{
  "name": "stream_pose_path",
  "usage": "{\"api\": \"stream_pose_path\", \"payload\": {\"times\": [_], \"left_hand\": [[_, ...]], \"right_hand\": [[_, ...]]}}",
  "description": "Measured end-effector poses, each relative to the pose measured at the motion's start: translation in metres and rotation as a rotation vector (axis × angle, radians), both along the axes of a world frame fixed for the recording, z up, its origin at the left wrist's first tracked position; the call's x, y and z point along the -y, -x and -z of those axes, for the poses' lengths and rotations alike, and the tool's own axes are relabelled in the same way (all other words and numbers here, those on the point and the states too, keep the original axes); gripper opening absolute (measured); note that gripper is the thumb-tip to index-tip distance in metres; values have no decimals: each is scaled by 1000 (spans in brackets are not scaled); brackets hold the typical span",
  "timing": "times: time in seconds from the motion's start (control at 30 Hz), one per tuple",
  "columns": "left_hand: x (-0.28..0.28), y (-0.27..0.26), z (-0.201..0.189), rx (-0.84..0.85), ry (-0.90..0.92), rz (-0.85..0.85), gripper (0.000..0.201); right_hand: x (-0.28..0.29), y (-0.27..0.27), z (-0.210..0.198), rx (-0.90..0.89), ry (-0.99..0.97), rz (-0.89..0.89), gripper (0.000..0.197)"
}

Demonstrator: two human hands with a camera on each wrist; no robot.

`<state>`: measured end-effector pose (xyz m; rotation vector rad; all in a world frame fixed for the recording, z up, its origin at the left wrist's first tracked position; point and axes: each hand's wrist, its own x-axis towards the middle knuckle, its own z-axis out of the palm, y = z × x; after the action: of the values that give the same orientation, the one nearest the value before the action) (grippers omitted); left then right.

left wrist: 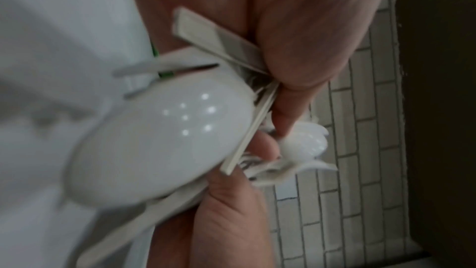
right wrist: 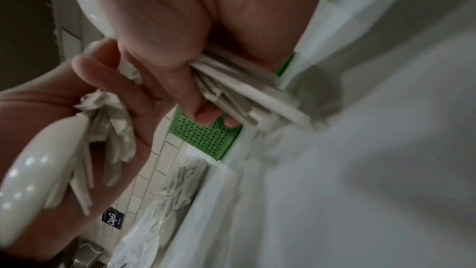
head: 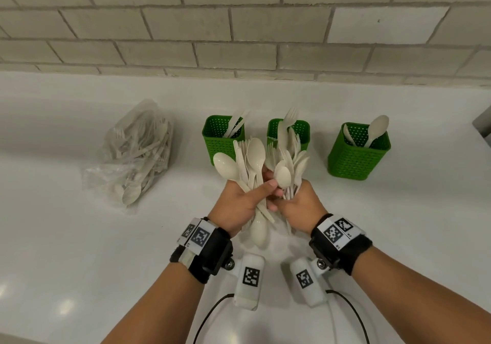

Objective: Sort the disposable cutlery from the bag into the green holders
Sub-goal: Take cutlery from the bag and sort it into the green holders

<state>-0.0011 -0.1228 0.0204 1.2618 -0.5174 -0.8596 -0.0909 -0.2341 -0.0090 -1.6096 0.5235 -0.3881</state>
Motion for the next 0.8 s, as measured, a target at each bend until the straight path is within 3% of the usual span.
{"api": "stream_pose_path", "payload": {"times": [0.1,0.27,0.4,0.53,0.67,0.77,0.8], "left_hand": [[-1,-1,-5,-51,28,-12,22],[-6,-9,1,-166,18,-93,21],[-14,-20,0,-170,38,-86,27],[-21,-25,0,-156,41,-67,29],[-24,-22,-3,-197,36,1,32],[-26,-17,-8,-226,6,113,31],[-26,-16,-9,-220,-6,160,29]], "right_hand": [[3,1,-1,63,8,159,31],[6,-2,-3,-26,-67,-21,22],[4,-1,-17,164,-571,-41,21],[4,5,-31,236,-760,-90,23],[3,6,-36,252,-794,-72,23],[4,3,-37,244,-684,33,13],[4,1,-37,242,-626,53,18]]}}
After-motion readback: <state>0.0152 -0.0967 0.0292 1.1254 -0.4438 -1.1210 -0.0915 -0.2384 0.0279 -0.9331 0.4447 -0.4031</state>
